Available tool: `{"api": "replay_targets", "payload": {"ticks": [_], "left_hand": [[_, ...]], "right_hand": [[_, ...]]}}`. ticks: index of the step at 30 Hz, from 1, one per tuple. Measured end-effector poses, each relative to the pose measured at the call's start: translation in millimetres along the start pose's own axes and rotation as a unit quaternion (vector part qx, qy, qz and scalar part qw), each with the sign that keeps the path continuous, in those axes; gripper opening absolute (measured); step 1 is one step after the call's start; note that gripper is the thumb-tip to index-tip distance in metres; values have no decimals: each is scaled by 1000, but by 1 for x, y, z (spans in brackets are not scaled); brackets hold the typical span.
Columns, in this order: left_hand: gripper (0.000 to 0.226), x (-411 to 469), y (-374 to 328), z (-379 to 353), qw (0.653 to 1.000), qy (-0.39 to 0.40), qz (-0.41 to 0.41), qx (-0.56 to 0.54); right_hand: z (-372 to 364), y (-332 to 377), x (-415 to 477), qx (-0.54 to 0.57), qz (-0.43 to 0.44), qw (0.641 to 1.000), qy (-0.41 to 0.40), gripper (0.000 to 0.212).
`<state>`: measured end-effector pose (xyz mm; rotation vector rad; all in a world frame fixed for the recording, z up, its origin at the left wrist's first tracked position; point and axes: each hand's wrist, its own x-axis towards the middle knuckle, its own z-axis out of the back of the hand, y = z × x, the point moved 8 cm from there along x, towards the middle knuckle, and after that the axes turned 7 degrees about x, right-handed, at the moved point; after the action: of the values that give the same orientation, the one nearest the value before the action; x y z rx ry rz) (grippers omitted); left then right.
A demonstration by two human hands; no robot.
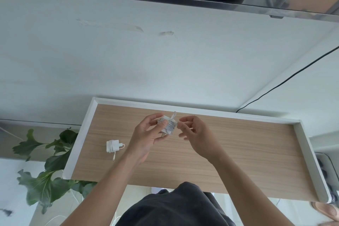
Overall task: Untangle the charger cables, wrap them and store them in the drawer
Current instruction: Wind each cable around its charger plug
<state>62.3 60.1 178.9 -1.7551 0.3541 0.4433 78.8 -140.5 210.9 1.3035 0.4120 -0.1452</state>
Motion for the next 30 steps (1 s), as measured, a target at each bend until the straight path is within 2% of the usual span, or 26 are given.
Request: {"api": "replay_targets", "payload": {"ticks": [5,13,17,21,24,27,30], "left_hand": [[39,5,29,12,998,-13,56,25],[21,23,90,53,987,-59,144,49],[35,32,115,70,978,-91,176,65],[49,39,135,81,972,-91,196,93],[51,46,147,87,971,-94,200,97],[70,56,159,94,968,-103,201,112],[67,69,172,97,969,-92,193,121]], "right_hand": [[-27,-30,7,33,-49,996,65,26],[-82,-102,39,68,-145,984,80,26],[-109,-135,59,102,-208,970,75,25],[-131,-163,79,130,-251,956,75,30],[-143,-177,92,130,-260,953,84,31],[-149,-183,100,125,-262,953,86,29],[-152,-190,107,122,-266,953,80,29]]}}
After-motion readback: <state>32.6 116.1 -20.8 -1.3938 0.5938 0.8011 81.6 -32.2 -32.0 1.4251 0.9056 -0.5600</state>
